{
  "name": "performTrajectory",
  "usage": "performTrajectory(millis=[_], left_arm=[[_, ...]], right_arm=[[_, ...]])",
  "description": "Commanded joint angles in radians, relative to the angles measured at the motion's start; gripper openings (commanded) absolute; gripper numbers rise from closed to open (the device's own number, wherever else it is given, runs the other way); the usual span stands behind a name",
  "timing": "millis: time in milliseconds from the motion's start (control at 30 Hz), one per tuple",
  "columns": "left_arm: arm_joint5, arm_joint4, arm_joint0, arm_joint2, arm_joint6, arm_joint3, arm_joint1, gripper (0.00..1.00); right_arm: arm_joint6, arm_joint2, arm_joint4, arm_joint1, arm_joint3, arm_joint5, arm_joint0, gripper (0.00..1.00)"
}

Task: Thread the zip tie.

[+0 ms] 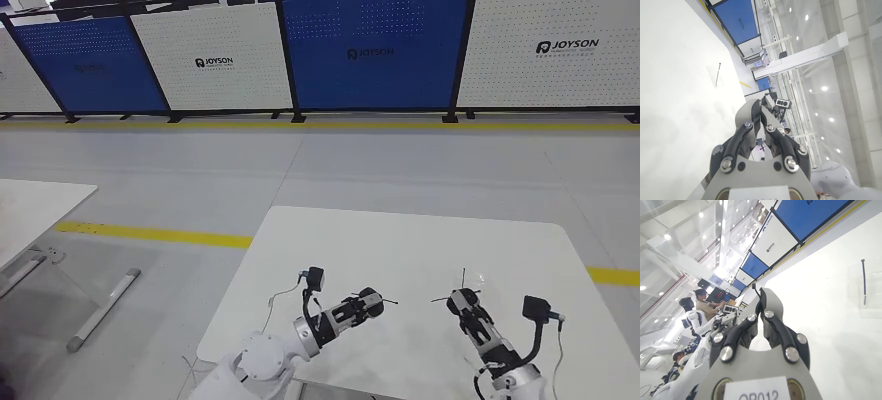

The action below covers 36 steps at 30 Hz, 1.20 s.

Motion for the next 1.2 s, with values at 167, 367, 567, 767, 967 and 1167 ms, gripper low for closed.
performTrajectory(millis=[167,367,567,767,967,1167], left_arm=[[0.063,0.07,-0.017,0.025,0.042,-0.007,-0.003,0.0],[0.063,0.07,-0.017,0.025,0.042,-0.007,-0.003,0.0],[0.063,0.069,-0.019,0.033,0.051,-0.006,-0.005,0.0],[0.065,0.129,-0.026,0.06,0.1,0.0,-0.009,0.0],[0.065,0.129,-0.026,0.06,0.1,0.0,-0.009,0.0],[0.058,0.213,-0.023,0.086,0.117,0.013,-0.009,0.0]], right_arm=[[-0.019,-0.002,-0.013,-0.002,0.008,0.018,0.001,0.0],[-0.019,-0.002,-0.013,-0.002,0.008,0.018,0.001,0.0],[-0.033,-0.01,-0.023,-0.003,0.009,0.017,0.002,0.0],[-0.135,-0.049,-0.105,-0.011,0.014,0.031,-0.023,0.0],[-0.103,-0.043,-0.068,-0.011,0.024,0.019,-0.033,0.0],[-0.103,-0.043,-0.068,-0.011,0.024,0.019,-0.033,0.0]])
